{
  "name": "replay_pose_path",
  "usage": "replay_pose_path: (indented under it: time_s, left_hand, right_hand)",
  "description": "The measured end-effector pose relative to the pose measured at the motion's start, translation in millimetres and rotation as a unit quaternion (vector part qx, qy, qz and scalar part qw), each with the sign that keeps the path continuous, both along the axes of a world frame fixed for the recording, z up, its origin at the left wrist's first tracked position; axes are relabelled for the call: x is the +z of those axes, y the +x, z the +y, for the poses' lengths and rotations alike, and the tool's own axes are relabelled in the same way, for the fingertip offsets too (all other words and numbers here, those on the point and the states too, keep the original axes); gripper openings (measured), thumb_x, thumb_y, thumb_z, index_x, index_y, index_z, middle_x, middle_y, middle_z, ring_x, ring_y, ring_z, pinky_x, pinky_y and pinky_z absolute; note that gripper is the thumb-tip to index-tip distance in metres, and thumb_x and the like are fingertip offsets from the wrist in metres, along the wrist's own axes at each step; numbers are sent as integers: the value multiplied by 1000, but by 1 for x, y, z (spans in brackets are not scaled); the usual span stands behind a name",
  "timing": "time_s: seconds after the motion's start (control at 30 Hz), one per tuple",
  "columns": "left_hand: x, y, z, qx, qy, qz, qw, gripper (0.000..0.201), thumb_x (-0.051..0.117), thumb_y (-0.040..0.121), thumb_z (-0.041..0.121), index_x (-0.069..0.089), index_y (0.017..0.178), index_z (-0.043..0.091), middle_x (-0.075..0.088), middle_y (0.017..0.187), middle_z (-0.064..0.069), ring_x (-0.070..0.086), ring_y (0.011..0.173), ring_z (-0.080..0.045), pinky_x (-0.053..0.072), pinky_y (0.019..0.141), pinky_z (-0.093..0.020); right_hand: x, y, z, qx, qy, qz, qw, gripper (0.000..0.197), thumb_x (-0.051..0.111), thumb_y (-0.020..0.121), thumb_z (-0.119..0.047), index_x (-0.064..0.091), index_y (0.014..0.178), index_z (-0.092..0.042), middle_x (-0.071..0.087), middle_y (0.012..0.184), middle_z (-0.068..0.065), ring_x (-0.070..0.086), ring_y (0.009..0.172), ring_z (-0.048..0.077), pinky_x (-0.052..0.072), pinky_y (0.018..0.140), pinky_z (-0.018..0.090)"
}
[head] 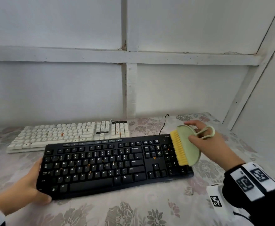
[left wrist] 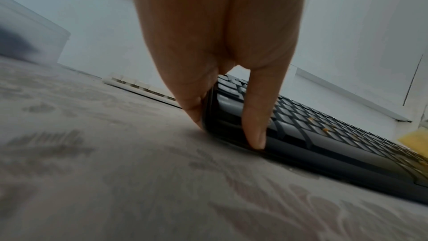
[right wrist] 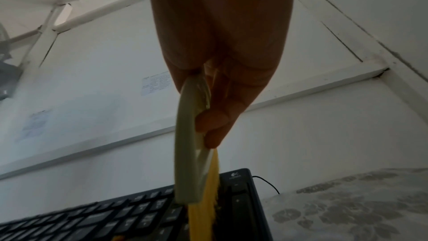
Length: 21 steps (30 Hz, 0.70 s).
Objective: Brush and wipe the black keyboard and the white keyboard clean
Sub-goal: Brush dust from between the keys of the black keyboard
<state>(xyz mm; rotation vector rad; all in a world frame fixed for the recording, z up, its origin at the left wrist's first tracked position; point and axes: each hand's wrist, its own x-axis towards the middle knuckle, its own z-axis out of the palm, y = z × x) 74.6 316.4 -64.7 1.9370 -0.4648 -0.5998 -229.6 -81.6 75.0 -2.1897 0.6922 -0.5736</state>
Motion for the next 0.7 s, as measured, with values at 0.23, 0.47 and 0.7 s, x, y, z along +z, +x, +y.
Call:
replay_pose_path:
  time_s: [0.23, 0.47, 0.7]
  left_hand:
    - [-6, 6, -2, -33, -39, -10, 999, 141, 79, 2, -2, 29, 124, 46, 61, 115, 2, 60, 99, -14, 51, 80, -29]
    - [-9, 10, 0, -14, -41, 1, 999, 120, 67, 26, -15, 32, 113, 60, 60, 115, -2, 57, 101, -18, 44, 82, -35]
    - [-15, 20, 9, -96, 29, -21, 995, 116, 91, 24, 15, 36, 119, 52, 48, 127, 25, 45, 110, 6, 36, 94, -12]
  right_hand:
    - [-14, -24, 17, 43, -4, 97, 994, 34, 56, 83, -7, 60, 96, -38, 67, 86, 0, 61, 72, 22, 48, 60, 24]
    - [11, 1, 12, -16, -32, 0, 999, 36, 54, 86, -8, 55, 109, -36, 63, 96, -8, 60, 74, 12, 42, 51, 16]
    - [-8, -3, 20, 12, -16, 57, 998, 34, 54, 85, -7, 56, 103, -36, 65, 91, -4, 63, 76, 21, 49, 59, 25]
